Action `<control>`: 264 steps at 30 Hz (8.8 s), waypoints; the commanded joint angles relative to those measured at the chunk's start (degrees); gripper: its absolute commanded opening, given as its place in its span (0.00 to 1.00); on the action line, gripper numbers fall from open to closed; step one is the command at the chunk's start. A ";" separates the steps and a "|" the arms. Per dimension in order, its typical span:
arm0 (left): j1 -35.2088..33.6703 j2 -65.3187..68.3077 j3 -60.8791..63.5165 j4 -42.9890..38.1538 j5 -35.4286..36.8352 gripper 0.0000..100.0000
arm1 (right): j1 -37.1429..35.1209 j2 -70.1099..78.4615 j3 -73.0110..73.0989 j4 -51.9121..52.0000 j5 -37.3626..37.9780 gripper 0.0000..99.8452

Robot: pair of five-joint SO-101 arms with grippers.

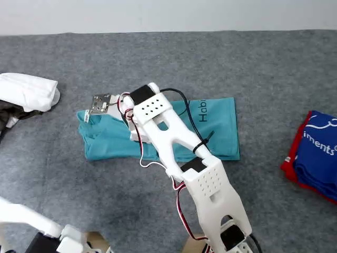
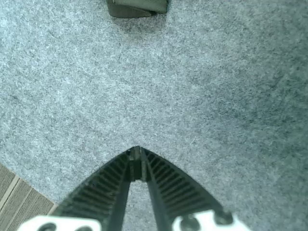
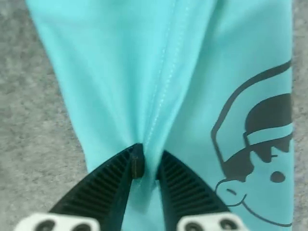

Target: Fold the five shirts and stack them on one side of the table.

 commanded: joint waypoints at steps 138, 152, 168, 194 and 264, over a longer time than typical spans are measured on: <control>8.35 -25.67 -5.41 17.58 0.09 0.00 | 46.64 -7.96 -2.46 7.34 -27.08 0.01; 8.00 -25.67 -5.41 17.58 0.09 0.00 | 19.74 -12.97 -2.46 8.75 -27.34 0.01; 8.00 -25.67 -5.32 17.67 0.09 0.00 | 6.20 -7.52 -2.46 -0.22 -26.99 0.01; 8.00 -25.67 -5.32 17.67 -0.09 0.00 | -2.51 -5.93 -2.46 -10.07 -24.88 0.15; 8.35 -25.67 -3.38 17.58 0.18 0.00 | 0.13 -13.67 -2.11 8.40 -17.58 0.11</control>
